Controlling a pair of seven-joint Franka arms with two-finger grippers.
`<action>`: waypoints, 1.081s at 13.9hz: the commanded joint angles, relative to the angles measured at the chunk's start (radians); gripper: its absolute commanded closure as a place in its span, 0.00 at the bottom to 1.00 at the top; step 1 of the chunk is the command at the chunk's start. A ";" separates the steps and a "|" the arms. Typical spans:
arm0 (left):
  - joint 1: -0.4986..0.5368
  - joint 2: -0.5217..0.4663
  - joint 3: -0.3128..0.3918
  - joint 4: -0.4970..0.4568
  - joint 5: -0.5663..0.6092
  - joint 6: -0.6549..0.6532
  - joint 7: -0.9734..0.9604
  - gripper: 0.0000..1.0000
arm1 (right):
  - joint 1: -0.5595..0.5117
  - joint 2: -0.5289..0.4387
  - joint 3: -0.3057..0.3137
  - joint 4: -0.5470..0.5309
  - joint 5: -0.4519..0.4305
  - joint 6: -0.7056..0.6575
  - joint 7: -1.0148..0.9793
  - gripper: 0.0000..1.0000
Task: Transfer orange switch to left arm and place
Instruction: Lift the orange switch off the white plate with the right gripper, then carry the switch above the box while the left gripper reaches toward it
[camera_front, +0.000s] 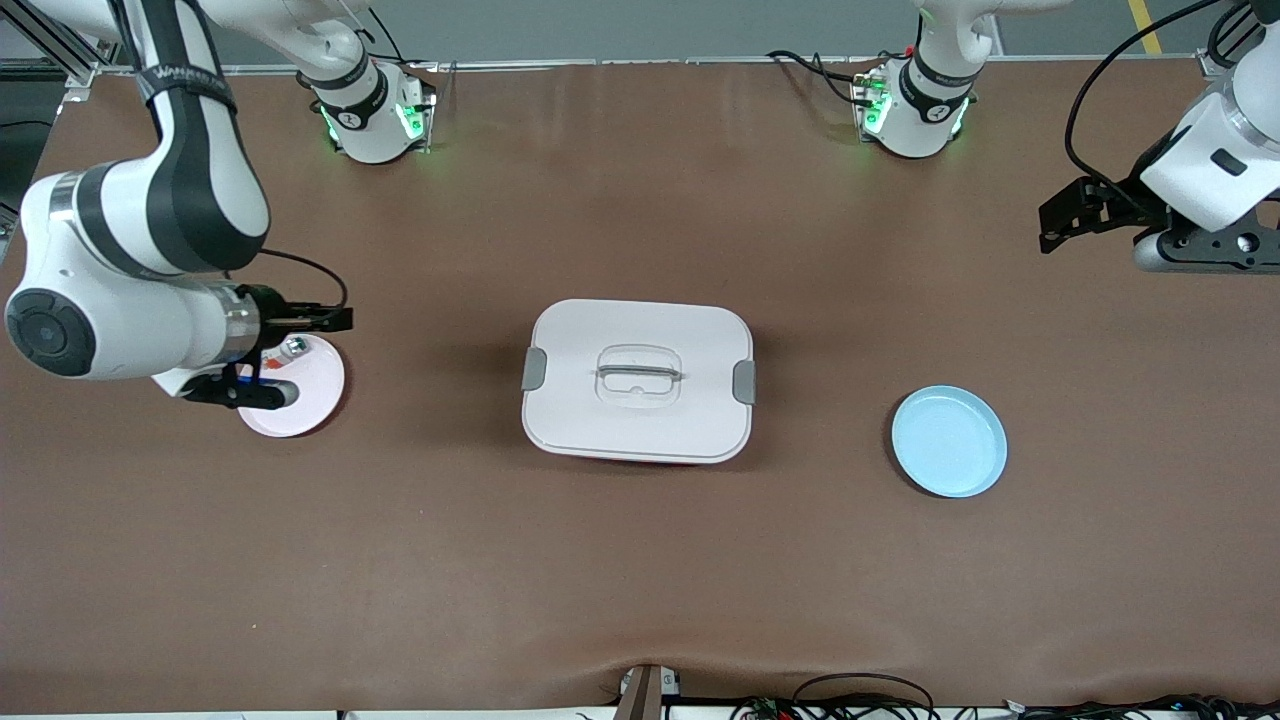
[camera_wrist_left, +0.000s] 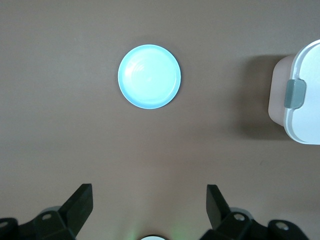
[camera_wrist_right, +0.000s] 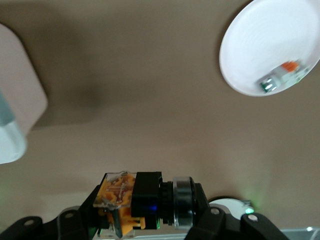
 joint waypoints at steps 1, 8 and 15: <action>0.003 -0.004 -0.009 0.013 -0.015 0.008 -0.016 0.00 | 0.060 0.015 -0.007 0.083 0.116 -0.051 0.200 0.87; 0.015 0.001 -0.004 0.014 -0.129 0.052 -0.014 0.00 | 0.214 0.026 -0.008 0.197 0.458 0.049 0.689 0.87; 0.030 0.013 0.004 0.002 -0.375 0.144 -0.014 0.00 | 0.350 0.038 -0.008 0.195 0.694 0.351 1.030 0.87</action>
